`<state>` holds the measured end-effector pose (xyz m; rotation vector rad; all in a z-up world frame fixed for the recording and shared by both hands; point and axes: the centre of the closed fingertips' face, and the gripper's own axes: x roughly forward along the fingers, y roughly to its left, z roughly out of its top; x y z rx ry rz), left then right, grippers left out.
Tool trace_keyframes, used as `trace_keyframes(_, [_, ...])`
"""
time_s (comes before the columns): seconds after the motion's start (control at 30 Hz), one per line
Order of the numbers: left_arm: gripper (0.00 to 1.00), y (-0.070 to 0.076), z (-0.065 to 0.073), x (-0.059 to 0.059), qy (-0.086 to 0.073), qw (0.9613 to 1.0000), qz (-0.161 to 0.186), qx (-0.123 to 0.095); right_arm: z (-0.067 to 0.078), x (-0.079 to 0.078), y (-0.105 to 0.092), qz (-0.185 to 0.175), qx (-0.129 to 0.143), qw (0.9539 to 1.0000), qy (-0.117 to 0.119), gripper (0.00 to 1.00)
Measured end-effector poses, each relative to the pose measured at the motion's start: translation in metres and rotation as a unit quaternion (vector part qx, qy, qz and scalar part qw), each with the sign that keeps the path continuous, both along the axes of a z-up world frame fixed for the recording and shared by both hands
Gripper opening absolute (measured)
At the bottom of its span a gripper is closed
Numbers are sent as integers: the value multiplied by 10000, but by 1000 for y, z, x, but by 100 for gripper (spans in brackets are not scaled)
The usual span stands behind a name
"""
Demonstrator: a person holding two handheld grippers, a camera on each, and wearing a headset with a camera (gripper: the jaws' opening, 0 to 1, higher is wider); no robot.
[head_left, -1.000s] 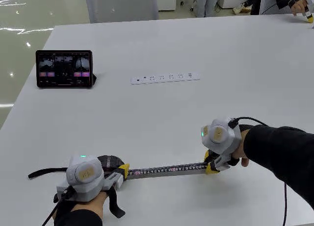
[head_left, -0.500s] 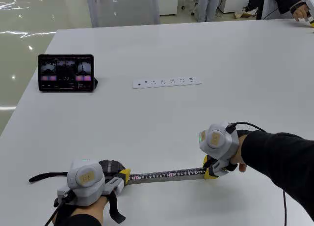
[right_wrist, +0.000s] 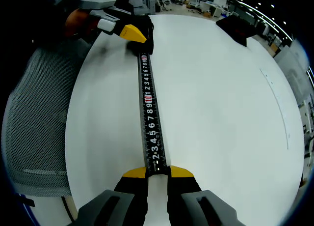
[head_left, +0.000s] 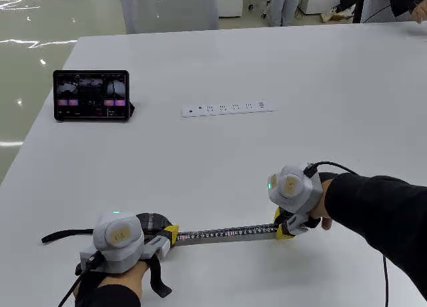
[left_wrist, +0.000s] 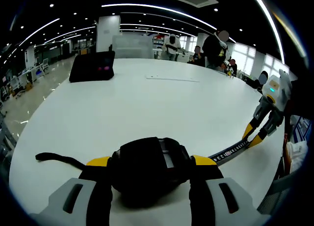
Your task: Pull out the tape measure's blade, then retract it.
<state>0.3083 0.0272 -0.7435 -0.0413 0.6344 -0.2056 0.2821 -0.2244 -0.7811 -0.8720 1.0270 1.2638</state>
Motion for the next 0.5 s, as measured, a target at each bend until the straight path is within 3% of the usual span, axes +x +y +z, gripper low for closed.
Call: trace_keyframes(0.5, [59,1,0,0,20,10000,4,-18,-1,1,5,3,-65,10000,13,10])
